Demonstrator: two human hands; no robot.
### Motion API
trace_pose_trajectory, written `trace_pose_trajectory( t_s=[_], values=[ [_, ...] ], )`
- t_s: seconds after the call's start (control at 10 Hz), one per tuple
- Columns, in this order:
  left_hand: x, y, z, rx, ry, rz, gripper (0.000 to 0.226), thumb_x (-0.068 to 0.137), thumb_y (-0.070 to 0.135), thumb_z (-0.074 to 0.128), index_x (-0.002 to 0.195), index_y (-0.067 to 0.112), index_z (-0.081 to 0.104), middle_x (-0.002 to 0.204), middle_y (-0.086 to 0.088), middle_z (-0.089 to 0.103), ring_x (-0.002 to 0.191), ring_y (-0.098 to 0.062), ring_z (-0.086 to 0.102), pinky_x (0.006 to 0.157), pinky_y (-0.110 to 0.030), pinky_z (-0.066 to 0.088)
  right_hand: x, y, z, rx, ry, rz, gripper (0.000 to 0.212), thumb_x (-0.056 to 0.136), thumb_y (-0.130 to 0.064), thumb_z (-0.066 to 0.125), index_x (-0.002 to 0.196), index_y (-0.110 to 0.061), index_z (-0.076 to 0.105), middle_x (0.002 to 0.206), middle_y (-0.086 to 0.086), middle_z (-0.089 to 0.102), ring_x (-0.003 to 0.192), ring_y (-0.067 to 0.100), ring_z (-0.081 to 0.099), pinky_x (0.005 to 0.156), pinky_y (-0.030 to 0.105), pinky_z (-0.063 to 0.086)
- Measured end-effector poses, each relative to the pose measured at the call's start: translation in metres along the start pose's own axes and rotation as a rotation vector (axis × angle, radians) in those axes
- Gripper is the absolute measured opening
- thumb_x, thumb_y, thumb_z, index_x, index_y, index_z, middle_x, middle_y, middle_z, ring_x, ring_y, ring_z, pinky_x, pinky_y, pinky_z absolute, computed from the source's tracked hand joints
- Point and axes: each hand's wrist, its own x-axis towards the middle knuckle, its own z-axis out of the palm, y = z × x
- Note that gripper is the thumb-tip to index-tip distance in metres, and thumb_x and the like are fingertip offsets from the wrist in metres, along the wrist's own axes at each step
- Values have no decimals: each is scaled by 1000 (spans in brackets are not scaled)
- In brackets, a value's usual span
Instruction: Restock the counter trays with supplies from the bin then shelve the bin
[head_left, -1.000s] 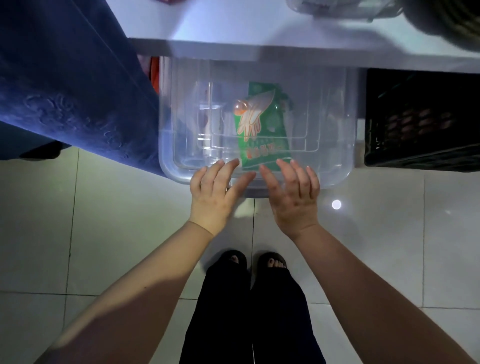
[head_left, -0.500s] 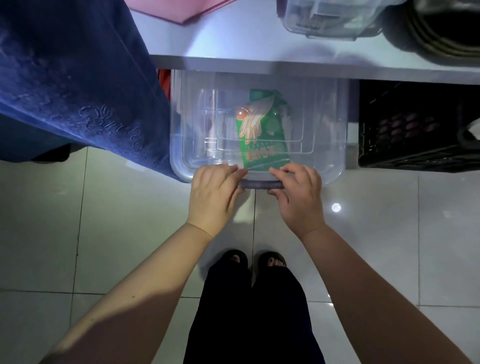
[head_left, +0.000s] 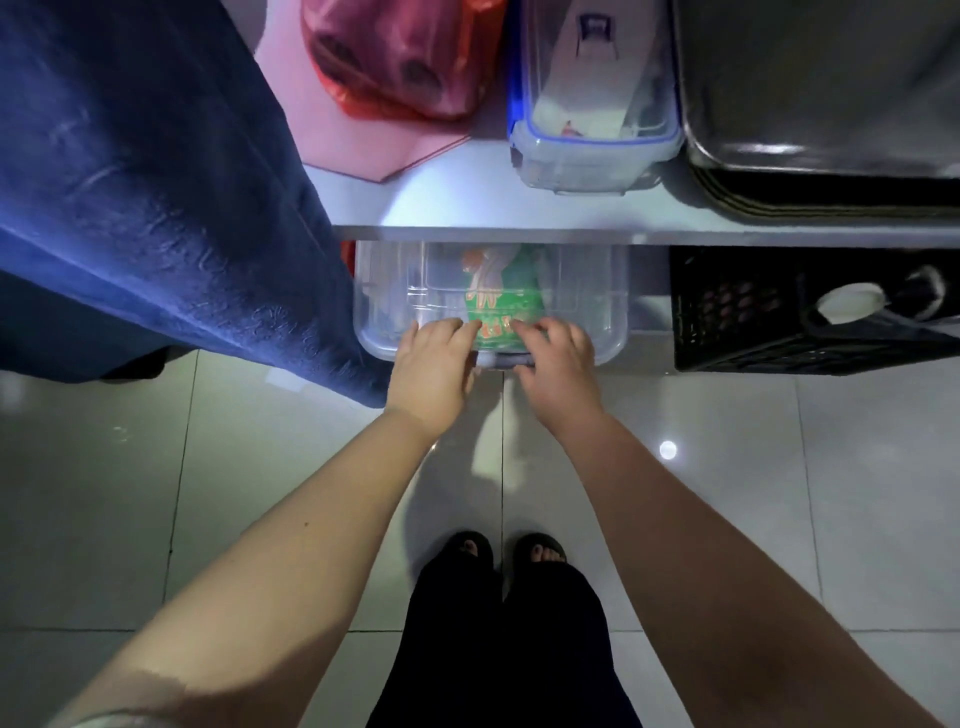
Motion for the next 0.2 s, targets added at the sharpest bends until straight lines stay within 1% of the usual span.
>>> trace_pose_trajectory(
  t_s=[0.1,0.2],
  values=[
    [-7,28,-60,16,-25,73,51,84,22,62,134,19,49,127,-4,55,119,-28,46,103,-43,29,-20,-19,-66,14,6,-22,48,82,-15,61,129,-19,55,128,7,56,119,30,44,103,40,30],
    [-13,75,-132,23,46,249,46,83,26,64,127,20,56,123,-4,58,113,-29,50,94,-42,33,-50,-29,-144,31,124,-42,42,81,-23,61,122,-14,61,120,10,61,113,32,51,100,43,36]
  ],
)
